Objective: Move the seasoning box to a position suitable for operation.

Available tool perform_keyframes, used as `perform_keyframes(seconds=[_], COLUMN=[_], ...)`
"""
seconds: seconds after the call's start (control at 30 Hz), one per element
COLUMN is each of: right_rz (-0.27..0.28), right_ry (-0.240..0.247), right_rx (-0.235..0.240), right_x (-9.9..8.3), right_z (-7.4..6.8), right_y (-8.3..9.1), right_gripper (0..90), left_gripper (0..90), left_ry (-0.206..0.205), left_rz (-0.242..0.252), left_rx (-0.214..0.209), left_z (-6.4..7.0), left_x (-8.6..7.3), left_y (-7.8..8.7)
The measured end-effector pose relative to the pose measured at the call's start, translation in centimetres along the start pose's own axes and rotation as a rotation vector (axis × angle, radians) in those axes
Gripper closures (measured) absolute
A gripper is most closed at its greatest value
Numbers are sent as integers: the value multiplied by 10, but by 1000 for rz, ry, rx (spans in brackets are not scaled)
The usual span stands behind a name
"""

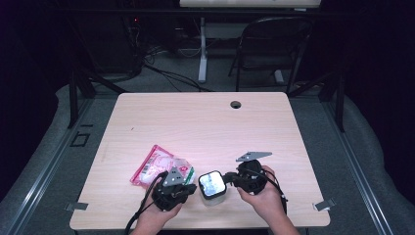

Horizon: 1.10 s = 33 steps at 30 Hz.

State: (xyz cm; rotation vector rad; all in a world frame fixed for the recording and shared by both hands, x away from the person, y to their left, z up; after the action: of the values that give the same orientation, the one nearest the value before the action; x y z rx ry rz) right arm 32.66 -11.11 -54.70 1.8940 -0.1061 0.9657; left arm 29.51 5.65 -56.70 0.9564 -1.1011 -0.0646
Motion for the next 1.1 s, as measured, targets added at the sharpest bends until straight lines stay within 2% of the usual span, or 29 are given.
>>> perform_keyframes(seconds=[0.37,0.9,1.1], right_rz=[4,-4,6], right_ry=[-1,-12,2], right_rx=[4,18,24], right_x=[0,-1,0], right_z=[0,1,-2], right_y=[0,1,5], right_gripper=[881,879,789], left_gripper=[891,866,836], left_ry=[-38,-34,-39], left_rz=[-54,-30,-27], left_rx=[12,3,5], left_z=[3,2,2], left_x=[0,10,17], left_y=[-11,-5,-3])
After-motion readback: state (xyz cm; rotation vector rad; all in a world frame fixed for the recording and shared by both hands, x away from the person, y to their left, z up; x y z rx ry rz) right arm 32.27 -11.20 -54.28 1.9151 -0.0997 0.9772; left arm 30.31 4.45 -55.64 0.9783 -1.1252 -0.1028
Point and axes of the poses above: each handheld gripper's, and its own axes: y roughly backward along the jaws, x roughly out of its top, z roughly to its right, the point moved 8 cm from there along -y, roughly forward along the jaws
